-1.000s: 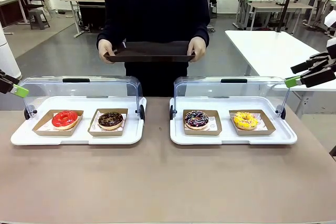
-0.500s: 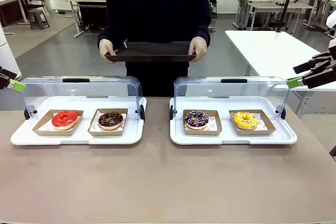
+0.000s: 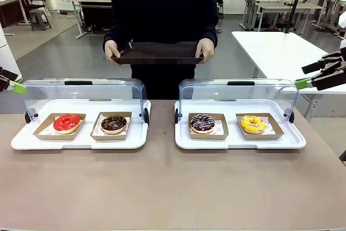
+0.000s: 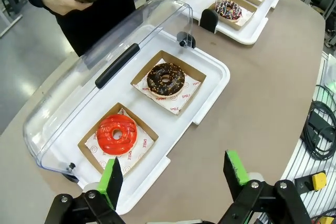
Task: Provide the desired donut to the person.
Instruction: Pick up and lift the Paper togo box containing the Donut pointed at by the person.
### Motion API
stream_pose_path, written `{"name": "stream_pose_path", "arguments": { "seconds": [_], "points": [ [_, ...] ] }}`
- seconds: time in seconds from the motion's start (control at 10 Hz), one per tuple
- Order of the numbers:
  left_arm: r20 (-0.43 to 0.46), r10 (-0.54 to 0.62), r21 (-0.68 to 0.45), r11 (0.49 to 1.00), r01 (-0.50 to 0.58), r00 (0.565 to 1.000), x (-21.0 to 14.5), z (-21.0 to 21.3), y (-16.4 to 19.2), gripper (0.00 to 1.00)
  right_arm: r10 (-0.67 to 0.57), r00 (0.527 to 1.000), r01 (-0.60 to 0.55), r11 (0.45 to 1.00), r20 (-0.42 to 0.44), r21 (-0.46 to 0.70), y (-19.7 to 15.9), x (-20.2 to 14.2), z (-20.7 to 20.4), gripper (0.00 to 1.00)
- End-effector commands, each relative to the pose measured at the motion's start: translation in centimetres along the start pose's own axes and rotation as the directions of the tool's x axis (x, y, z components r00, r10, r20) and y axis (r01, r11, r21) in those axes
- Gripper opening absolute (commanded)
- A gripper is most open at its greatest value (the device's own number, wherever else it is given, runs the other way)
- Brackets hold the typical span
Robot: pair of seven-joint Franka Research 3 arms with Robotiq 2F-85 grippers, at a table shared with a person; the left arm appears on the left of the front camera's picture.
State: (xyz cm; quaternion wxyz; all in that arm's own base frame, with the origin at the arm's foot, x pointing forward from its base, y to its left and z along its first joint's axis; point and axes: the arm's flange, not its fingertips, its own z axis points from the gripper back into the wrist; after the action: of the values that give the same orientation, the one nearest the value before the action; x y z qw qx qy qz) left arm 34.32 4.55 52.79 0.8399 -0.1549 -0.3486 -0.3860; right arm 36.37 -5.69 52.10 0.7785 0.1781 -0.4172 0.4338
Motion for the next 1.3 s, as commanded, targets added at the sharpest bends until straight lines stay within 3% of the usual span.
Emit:
{"name": "stream_pose_path", "arguments": {
  "seconds": [0.0,0.3,1.2],
  "points": [
    [0.048,-0.037,-0.007,0.999,0.037,0.998,-0.46,-0.39,-0.16,1.0,0.028,0.999,-0.028,1.0,0.035,-0.011,0.5,-0.5,-0.48,1.0],
    [0.007,-0.017,-0.002,1.0,0.017,1.0,0.04,0.01,0.0,1.0,0.012,1.0,-0.012,1.0,0.008,-0.001,0.09,0.02,0.0,1.0],
    [0.007,-0.017,-0.002,1.0,0.017,1.0,0.04,0.01,0.0,1.0,0.012,1.0,-0.012,1.0,0.008,-0.001,0.09,0.02,0.0,1.0]
  ]
}}
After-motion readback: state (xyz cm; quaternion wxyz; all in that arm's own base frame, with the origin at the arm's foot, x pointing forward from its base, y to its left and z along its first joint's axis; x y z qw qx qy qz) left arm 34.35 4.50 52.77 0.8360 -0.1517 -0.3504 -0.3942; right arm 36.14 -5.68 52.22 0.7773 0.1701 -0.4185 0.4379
